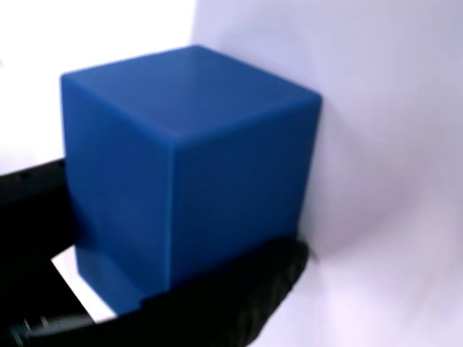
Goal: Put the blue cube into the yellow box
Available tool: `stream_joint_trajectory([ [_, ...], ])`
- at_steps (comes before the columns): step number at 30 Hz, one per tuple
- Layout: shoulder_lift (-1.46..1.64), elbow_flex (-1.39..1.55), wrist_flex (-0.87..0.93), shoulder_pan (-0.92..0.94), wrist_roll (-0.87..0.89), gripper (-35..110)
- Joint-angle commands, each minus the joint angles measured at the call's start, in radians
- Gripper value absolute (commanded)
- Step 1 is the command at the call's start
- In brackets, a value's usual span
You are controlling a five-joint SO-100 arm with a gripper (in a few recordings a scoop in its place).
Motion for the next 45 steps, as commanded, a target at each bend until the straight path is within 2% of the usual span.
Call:
stream_joint_trajectory([
  [1,0.215,-0.048,0.029,0.012,-0.094,18],
  [10,0.411,-0.040,0.086,0.069,-0.314,17],
  [15,0.584,0.043,0.103,0.187,-0.497,16],
  [28,0.888,0.178,0.063,0.825,-0.902,17],
  [36,0.893,0.179,-0.069,1.212,-1.097,17],
  [45,0.818,0.173,-0.253,1.493,-1.215,17],
])
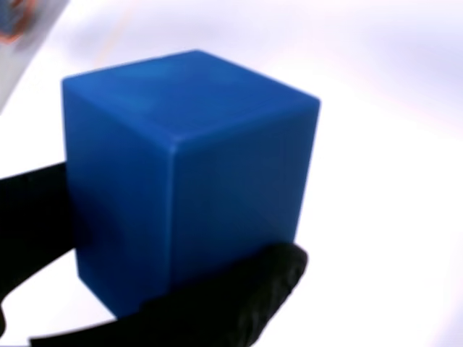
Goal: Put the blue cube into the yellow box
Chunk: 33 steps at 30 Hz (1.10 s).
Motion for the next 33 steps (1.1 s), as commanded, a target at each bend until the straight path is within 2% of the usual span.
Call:
stream_joint_trajectory([
  [1,0.034,-0.023,-0.097,0.120,-0.058,17],
  [12,-0.176,-0.064,-0.357,0.331,-0.137,17],
  [33,-0.565,-0.359,-0.469,0.430,-0.146,18],
])
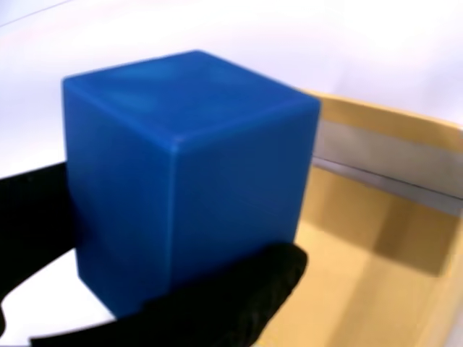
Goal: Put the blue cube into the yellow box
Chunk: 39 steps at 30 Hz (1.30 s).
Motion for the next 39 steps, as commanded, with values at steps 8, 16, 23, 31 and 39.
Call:
stream_joint_trajectory([
  [8,-0.081,-0.210,-0.071,0.064,-0.043,18],
  [16,-0.112,-0.224,-0.095,0.063,0.011,26],
  [23,-0.089,-0.209,-0.091,0.052,0.032,32],
  [31,0.121,-0.123,-0.063,0.018,0.049,28],
  [39,0.502,0.158,0.025,-0.086,0.002,12],
])
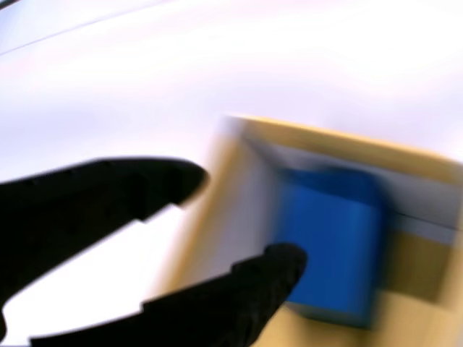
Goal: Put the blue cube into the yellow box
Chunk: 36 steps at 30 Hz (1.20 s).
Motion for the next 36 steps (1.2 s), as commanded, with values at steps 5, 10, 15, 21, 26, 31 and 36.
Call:
stream_joint_trajectory([
  [5,0.592,0.313,0.029,-0.141,-0.038,7],
  [10,0.891,0.658,-0.040,-0.236,-0.084,2],
  [15,1.164,0.989,-0.109,-0.295,-0.130,0],
  [21,1.390,1.275,-0.114,-0.311,-0.160,0],
  [26,1.565,1.471,-0.054,-0.318,-0.169,0],
  [31,1.740,1.629,0.086,-0.342,-0.173,0],
  [36,1.898,1.726,0.273,-0.382,-0.152,0],
])
